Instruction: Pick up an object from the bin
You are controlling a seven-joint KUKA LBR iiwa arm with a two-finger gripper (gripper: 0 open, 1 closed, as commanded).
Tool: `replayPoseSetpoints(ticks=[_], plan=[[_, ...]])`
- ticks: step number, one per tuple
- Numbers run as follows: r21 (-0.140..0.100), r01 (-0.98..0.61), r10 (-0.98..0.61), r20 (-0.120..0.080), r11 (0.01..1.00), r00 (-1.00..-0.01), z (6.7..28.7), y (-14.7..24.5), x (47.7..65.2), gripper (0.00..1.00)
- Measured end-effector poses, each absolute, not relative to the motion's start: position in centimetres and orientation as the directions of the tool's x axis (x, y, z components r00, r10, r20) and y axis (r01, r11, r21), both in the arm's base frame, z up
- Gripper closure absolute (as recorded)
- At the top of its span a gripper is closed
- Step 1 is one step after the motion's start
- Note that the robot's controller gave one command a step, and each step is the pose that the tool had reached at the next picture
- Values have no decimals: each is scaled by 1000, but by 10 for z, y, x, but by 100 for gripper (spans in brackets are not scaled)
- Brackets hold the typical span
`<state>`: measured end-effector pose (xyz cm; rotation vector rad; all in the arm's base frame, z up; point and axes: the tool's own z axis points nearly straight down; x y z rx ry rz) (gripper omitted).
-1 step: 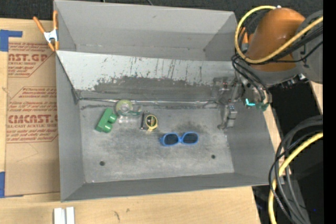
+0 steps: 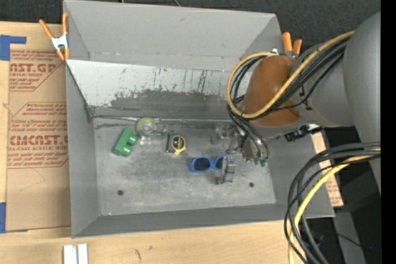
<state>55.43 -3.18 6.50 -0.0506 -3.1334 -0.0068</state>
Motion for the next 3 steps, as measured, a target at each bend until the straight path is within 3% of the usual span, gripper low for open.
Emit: replayPoseSetpoints(ticks=[1,2,3], plan=[[3,31,31,-2,1000,-1000,101,2,541,0],[-1,-19,-19,-2,1000,-1000,116,0,539,0],[1,87,87,4,996,-996,67,-4,525,0]])
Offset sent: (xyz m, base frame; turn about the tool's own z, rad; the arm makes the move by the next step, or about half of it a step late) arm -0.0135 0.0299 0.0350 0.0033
